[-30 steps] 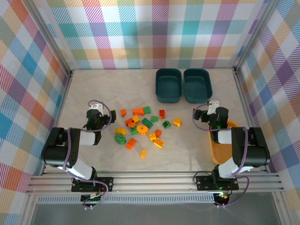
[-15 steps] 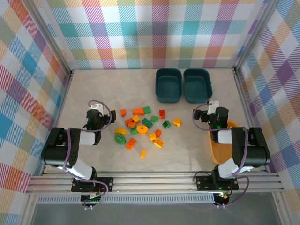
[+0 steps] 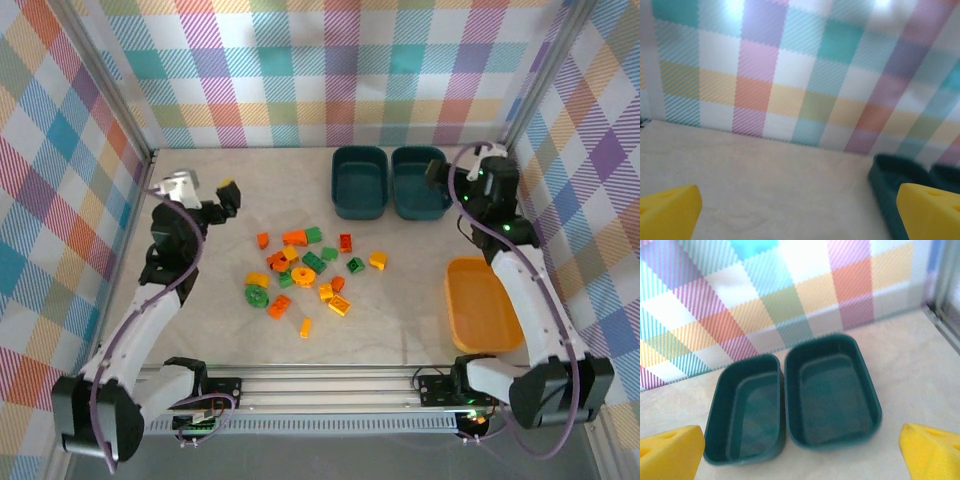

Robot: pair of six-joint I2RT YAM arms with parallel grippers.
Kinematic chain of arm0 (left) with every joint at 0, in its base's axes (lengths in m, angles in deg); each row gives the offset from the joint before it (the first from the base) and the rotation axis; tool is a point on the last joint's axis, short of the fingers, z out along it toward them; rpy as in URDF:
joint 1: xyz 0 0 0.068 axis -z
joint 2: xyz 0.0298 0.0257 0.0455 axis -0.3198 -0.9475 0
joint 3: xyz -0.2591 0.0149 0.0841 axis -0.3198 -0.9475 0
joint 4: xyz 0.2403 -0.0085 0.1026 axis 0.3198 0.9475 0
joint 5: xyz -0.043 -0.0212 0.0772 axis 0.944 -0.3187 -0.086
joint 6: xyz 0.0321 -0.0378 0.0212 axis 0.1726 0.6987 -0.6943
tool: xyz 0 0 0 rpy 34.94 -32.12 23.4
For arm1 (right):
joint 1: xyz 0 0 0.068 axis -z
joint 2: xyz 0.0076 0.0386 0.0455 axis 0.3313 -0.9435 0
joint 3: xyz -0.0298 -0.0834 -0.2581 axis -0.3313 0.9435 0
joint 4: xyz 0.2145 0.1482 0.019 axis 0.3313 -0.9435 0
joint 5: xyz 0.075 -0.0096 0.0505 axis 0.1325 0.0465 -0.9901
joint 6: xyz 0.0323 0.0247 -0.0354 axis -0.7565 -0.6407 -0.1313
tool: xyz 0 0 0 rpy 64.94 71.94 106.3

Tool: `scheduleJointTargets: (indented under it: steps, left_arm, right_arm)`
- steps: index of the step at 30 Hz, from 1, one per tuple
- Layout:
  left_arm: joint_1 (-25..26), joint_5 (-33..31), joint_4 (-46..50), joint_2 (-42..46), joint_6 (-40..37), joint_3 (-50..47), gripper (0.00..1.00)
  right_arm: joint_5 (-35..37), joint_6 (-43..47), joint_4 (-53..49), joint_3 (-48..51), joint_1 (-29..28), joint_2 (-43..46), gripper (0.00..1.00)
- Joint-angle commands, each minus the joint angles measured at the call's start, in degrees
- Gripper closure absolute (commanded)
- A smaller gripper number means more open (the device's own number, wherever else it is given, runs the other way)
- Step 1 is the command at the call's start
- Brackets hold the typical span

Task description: Sort the legos into containers by color

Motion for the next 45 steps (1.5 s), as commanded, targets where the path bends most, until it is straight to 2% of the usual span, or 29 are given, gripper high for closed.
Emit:
scheduleJointTargets:
  steps: [1, 3, 4, 6, 8, 10, 13, 15, 23, 27, 31, 33, 35, 36, 40, 45]
  left_arm:
    - [0.21, -14.03, 24.41, 0.95, 25.87, 6.42, 0.00]
    - [0.02, -21.91, 36.26, 0.12, 36.77, 7.75, 0.00]
    - [-0.69, -20.70, 36.19, -0.28, 37.33, 6.35, 0.00]
    - [-1.72, -14.31, 32.19, -0.36, 35.62, 3.28, 0.00]
    - [-1.70, -9.68, 31.65, -1.21, 37.39, 1.89, 0.00]
    - [-1.73, -2.07, 30.74, -3.92, 37.43, 1.69, 0.01]
    - [-0.59, 10.02, 30.73, -10.15, 34.11, 4.15, 0.15]
    - [1.62, 12.81, 33.58, -13.85, 31.60, 6.56, 0.20]
    - [10.22, 13.78, 35.45, -15.52, 28.20, 8.12, 0.20]
    - [17.20, 13.12, 36.12, -17.60, 25.37, 11.41, 0.21]
    - [26.18, 13.18, 35.25, -21.91, 24.53, 14.76, 0.23]
    - [30.89, 13.01, 33.76, -24.06, 25.08, 16.05, 0.24]
    - [35.18, 12.28, 32.44, -26.77, 24.97, 17.85, 0.23]
    - [37.41, 11.83, 32.49, -28.49, 24.49, 19.43, 0.23]
    - [42.49, 11.45, 35.10, -38.27, 20.69, 28.43, 0.23]
    - [45.45, 15.67, 40.19, -49.71, 16.59, 42.16, 0.28]
  right_arm:
    - [-1.12, -8.39, -17.73, 3.34, 0.71, -0.81, 0.00]
    - [0.54, -9.64, -22.74, 4.15, 0.72, -1.39, 0.07]
    - [2.32, -11.09, -25.35, 5.21, 0.71, -1.39, 0.08]
    - [3.33, -12.77, -27.45, 8.34, 0.75, -0.80, 0.11]
    - [2.44, -13.70, -27.75, 11.25, 0.80, -0.73, 0.14]
    - [1.52, -13.89, -26.96, 14.04, 0.77, -1.68, 0.17]
    - [-0.78, -13.37, -25.71, 16.21, 0.80, -4.67, 0.26]
    - [-3.79, -12.93, -24.20, 17.13, 0.78, -6.46, 0.34]
    - [-10.64, -13.26, -18.36, 15.63, -0.10, -10.89, 0.68]
    - [-12.41, -16.40, -14.63, 12.01, -1.04, -14.51, 0.81]
    - [-15.56, -21.66, -10.04, 7.50, -1.43, -19.32, 0.86]
    - [-17.39, -23.78, -8.21, 5.26, -1.62, -21.22, 0.82]
    - [-17.56, -23.47, -9.60, 1.85, -1.87, -22.59, 0.72]
    - [-16.89, -22.60, -10.86, 0.33, -2.02, -22.61, 0.62]
    - [-14.55, -18.81, -14.78, -0.94, -1.93, -19.58, 0.42]
    - [-7.24, -16.16, -20.23, 0.30, 1.04, -10.49, 0.37]
